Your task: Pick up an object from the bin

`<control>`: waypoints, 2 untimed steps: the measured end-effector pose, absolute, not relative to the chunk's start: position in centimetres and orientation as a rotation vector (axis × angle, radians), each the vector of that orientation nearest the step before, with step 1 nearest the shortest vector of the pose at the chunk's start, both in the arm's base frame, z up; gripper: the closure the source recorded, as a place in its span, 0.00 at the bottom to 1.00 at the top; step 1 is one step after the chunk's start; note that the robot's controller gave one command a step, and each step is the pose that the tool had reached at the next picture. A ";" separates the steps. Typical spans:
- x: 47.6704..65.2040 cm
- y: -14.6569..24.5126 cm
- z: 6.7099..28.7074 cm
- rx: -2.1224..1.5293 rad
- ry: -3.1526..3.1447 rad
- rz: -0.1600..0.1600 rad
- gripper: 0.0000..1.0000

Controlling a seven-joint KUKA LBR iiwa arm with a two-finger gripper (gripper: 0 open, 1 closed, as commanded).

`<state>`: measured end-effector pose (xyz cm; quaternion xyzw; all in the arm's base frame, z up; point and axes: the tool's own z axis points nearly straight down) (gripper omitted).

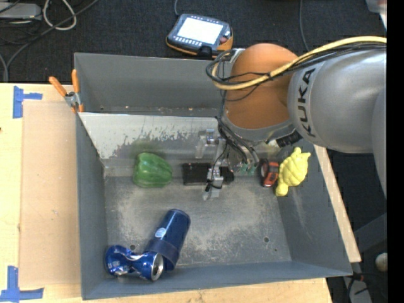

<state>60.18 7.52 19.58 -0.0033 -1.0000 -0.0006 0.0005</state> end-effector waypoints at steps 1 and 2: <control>60.2 7.5 19.6 -0.010 -3.141 -0.002 0.00; 60.1 7.4 19.0 -0.035 -3.144 -0.003 0.00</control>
Offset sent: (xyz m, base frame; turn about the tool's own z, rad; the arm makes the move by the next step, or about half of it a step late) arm -0.0094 -0.0085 -0.0513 0.1401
